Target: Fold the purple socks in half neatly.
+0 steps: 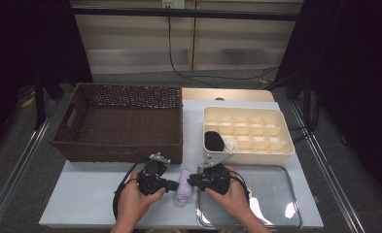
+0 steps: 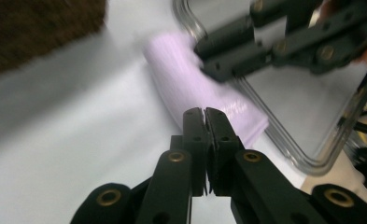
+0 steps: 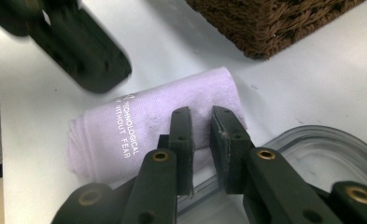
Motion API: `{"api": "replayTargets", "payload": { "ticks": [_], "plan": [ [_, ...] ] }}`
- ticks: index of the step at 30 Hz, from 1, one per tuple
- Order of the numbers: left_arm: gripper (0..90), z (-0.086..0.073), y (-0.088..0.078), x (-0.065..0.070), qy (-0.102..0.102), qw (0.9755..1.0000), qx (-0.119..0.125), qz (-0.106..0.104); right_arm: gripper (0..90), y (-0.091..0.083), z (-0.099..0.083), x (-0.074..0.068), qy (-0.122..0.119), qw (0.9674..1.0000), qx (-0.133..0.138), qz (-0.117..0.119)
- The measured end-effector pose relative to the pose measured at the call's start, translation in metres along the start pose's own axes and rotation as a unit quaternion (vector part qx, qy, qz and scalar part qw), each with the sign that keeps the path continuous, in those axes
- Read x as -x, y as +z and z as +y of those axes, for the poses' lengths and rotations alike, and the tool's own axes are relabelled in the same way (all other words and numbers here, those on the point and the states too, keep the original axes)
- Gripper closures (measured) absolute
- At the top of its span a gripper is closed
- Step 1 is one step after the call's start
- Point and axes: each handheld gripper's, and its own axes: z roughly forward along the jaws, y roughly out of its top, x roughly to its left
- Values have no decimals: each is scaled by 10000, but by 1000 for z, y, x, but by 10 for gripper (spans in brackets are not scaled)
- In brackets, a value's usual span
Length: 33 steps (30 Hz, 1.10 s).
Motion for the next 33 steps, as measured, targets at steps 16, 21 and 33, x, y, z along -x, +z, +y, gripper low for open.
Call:
{"api": "replayTargets", "payload": {
  "ticks": [16, 21, 33],
  "plan": [
    [865, 1, 6, 7, 110, 9999, 20, 18, 715, -14, 21, 3, 256, 9996, 5, -80],
    [859, 1, 5, 8, 150, 9998, 54, 104, 677, -9, 19, 0, 357, 9990, -250, 57],
    [822, 2, 6, 10, 287, 9994, 13, 214, 609, 5, 7, 17, 1292, 9895, -422, 498]
  ]
}}
